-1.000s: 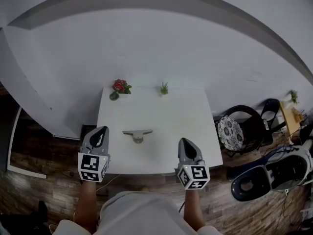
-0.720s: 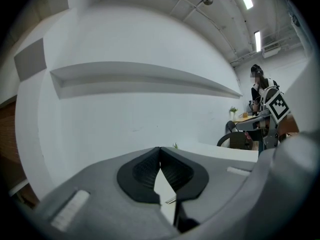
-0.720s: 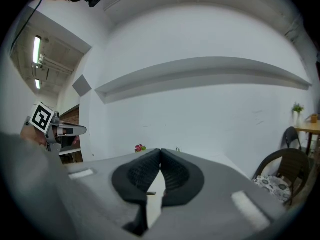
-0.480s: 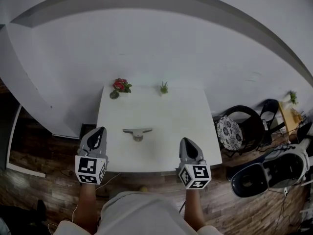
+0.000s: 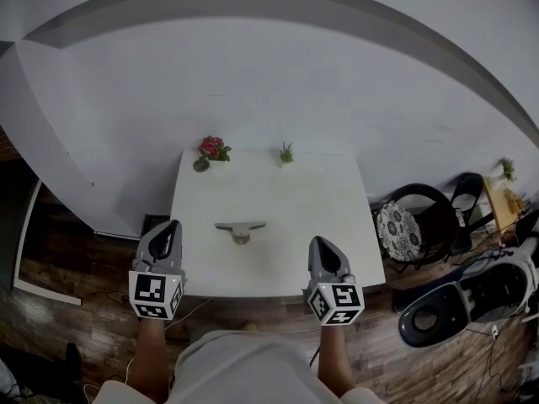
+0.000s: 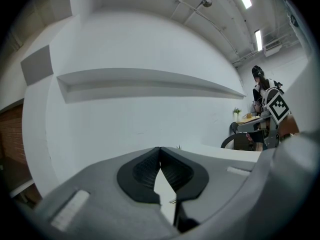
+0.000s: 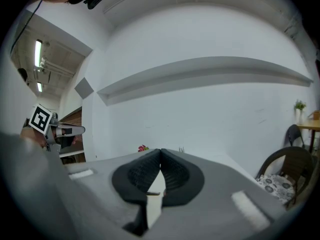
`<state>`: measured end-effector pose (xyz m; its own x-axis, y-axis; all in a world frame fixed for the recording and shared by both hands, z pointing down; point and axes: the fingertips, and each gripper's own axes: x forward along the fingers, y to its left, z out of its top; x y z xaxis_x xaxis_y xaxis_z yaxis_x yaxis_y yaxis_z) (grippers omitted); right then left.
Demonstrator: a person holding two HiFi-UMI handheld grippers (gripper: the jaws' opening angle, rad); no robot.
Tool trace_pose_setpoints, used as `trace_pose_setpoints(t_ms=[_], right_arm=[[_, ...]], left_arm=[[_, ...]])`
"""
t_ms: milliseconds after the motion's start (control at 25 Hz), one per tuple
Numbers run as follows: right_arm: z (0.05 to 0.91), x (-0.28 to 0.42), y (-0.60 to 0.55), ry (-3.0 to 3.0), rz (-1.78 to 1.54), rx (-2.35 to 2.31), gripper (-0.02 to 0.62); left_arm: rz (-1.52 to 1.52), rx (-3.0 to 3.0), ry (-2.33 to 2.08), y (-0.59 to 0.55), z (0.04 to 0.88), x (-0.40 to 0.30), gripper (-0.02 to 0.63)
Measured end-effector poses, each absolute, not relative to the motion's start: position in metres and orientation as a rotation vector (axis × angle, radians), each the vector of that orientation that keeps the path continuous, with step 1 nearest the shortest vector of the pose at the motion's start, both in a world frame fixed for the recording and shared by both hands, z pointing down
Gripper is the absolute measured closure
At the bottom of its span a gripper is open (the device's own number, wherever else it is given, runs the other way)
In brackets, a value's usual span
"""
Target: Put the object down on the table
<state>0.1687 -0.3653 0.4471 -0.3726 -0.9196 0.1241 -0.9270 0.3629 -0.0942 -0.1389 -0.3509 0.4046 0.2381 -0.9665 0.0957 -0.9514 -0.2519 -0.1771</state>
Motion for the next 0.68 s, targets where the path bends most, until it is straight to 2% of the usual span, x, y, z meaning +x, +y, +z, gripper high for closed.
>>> trace_pose_setpoints(t_ms=[680], right_arm=[[0.436,0.172,-0.368,-2.559,0.208,1.723,0.595]], left_arm=[[-0.25,-2.406,1.859,-0.353,0.395,-0.137,0.597]])
